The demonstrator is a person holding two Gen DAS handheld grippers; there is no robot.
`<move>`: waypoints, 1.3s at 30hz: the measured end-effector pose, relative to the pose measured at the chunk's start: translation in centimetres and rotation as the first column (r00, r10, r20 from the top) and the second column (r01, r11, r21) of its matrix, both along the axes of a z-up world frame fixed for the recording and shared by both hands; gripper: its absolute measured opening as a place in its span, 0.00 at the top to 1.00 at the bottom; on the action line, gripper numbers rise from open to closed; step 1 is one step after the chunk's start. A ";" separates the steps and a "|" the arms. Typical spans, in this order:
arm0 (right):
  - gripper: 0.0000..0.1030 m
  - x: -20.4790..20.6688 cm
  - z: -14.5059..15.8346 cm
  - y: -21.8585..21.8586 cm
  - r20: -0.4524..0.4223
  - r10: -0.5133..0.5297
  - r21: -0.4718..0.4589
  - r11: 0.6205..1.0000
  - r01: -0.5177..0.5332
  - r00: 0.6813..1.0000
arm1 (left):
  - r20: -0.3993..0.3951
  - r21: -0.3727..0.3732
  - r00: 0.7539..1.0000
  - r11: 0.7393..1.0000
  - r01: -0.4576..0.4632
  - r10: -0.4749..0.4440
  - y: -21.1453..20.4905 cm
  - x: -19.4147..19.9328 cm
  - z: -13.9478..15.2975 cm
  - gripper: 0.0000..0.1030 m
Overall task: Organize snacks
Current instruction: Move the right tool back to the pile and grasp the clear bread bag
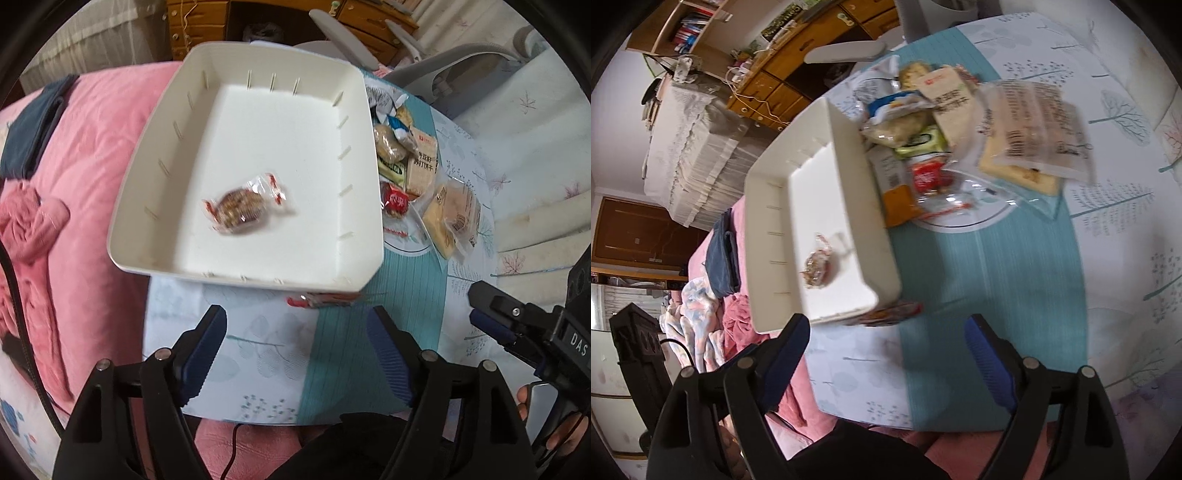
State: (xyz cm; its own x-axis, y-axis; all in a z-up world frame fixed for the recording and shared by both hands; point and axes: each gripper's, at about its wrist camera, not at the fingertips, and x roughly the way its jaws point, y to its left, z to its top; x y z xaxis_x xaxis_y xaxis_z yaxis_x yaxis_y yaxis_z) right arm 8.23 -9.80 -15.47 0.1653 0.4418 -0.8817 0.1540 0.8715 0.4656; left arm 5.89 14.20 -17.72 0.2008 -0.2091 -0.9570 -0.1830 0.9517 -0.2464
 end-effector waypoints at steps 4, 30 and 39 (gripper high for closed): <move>0.16 0.6 -0.1 -2.2 -0.019 0.008 -0.018 1.000 -0.008 1.000 | -0.019 -0.008 0.999 0.999 -0.042 0.042 -1.3 -0.4 -1.3 0.22; 0.16 8.3 -4.2 -14.0 -0.001 -0.073 -0.007 0.997 0.073 0.997 | 0.228 0.152 0.971 0.988 0.034 -0.068 -7.3 -1.1 -10.2 0.21; 0.16 11.8 -7.0 -14.2 0.016 -0.063 -0.034 0.997 0.063 0.998 | 0.253 0.216 0.965 0.976 0.015 -0.070 -8.3 -0.6 -12.5 0.21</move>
State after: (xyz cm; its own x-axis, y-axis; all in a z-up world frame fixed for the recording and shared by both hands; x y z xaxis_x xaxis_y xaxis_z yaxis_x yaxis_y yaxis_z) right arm 20.08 -23.96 -22.50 0.2048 0.3993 -0.8937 0.2026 0.8760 0.4378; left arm 5.26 5.91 -30.26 0.4416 -0.0223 -0.8970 -0.0982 0.9925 -0.0730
